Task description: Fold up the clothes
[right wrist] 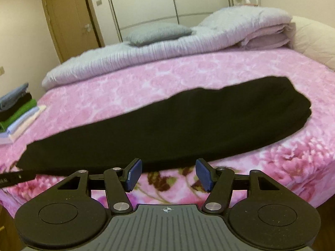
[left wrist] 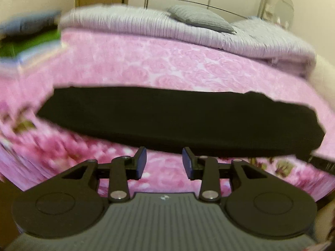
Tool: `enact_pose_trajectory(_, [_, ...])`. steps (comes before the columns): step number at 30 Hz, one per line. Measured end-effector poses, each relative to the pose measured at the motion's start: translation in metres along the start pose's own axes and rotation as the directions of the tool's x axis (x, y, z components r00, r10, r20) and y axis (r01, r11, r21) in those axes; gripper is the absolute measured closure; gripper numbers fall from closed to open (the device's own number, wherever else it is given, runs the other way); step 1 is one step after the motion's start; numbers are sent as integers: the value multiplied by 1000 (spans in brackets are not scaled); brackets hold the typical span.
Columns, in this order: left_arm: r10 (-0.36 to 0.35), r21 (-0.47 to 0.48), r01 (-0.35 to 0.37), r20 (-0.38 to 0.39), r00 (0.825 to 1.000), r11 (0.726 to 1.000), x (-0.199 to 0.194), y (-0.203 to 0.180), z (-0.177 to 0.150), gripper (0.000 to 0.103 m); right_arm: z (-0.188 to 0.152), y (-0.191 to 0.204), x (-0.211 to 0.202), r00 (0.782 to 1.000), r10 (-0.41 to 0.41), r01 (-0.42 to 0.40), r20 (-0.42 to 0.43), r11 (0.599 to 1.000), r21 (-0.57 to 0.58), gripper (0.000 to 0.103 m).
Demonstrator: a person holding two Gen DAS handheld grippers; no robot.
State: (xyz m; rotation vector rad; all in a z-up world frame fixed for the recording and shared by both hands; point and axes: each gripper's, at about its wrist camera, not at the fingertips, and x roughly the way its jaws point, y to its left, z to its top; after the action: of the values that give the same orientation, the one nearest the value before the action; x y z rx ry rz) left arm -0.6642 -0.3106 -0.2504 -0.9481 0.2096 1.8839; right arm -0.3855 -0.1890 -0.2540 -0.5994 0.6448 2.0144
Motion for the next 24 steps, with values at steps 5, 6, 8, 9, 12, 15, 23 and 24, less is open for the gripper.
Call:
enact_pose_trajectory(5, [-68, -384, 91, 74, 995, 919, 31, 93, -6, 70, 0, -17, 35, 998, -4, 6, -67, 999, 31, 42])
enact_pose_trajectory(6, [-45, -452, 81, 91, 995, 888, 36, 113, -5, 70, 2, -21, 41, 997, -5, 8, -73, 999, 40, 42])
enact_pose_trajectory(8, [-6, -565, 69, 112, 994, 822, 46, 147, -2, 70, 6, -29, 52, 996, -6, 11, -84, 998, 59, 42])
enact_pose_trajectory(9, [11, -613, 64, 118, 993, 787, 50, 163, 0, 70, 8, -33, 58, 996, -6, 13, -90, 998, 69, 42])
enact_pose_trajectory(12, [27, -728, 84, 140, 990, 681, 64, 202, 6, 69, 14, -44, 74, 994, -7, 18, -107, 995, 97, 42])
enact_pose_trajectory(15, [18, -799, 119, 160, 987, 589, 79, 221, 6, 69, 20, -56, 91, 992, -8, 24, -125, 992, 125, 42])
enact_pose_trajectory(23, [61, -848, 143, 201, 978, 511, 96, 237, 6, 70, 37, -71, 119, 986, 14, 9, -166, 990, 138, 42])
enact_pose_trajectory(24, [66, -845, 146, 208, 976, 515, 98, 236, 7, 70, 38, -74, 121, 986, 18, 6, -167, 989, 145, 42])
